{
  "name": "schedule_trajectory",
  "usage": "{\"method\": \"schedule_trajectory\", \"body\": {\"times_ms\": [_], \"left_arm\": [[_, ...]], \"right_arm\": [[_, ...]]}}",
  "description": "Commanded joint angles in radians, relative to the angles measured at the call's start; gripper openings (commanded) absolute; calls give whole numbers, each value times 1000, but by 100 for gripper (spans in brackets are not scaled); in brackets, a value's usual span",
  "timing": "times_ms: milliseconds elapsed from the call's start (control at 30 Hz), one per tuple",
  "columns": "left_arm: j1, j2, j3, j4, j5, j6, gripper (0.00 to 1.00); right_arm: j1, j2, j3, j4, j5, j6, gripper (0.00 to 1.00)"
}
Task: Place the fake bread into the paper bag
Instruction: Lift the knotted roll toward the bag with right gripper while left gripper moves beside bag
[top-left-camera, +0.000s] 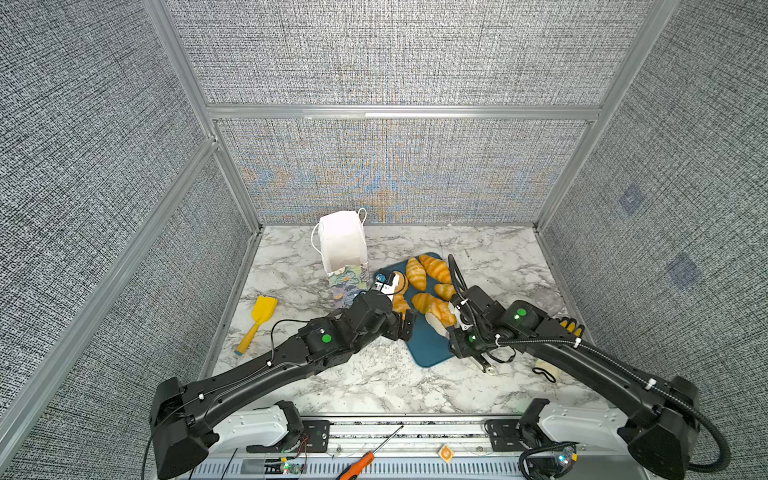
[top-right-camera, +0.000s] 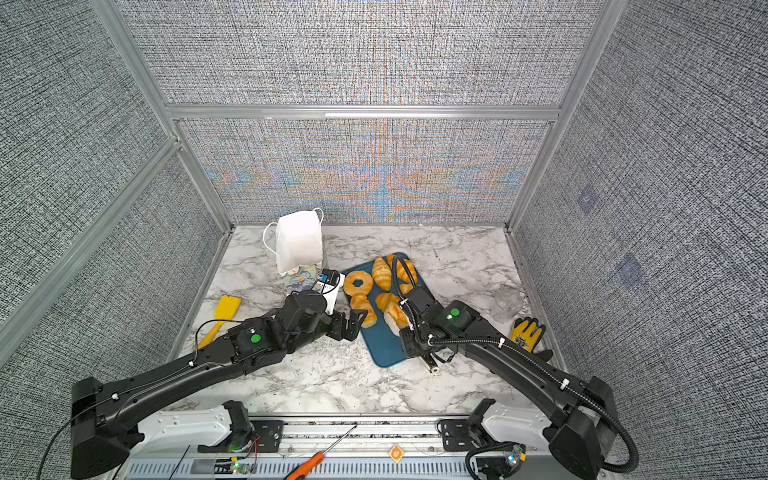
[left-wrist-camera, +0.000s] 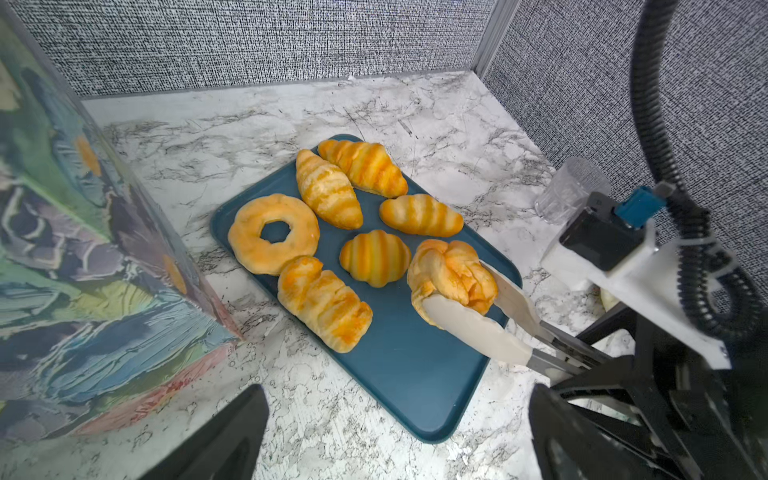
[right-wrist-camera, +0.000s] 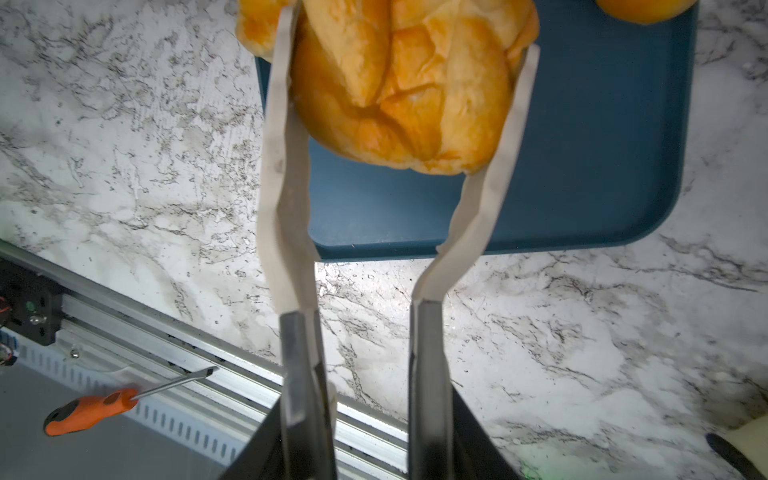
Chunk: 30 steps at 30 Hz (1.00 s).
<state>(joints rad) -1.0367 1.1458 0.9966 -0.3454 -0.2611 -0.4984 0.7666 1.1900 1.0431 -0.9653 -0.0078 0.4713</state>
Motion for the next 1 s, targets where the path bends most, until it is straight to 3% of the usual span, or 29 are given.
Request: {"method": "schedule_trajectory", "body": {"times_ms": [0, 567, 967], "left_arm": [[12, -10, 23, -14, -19, 32, 99], [155, -23, 159, -138, 113, 132, 99], [277, -56, 285, -255, 143, 192, 99]], "right_arm": [[1, 2, 41, -13, 0, -7, 45], [0, 70, 275, -24, -17, -58, 45], [8, 161, 464, 4, -58, -110, 45]]}}
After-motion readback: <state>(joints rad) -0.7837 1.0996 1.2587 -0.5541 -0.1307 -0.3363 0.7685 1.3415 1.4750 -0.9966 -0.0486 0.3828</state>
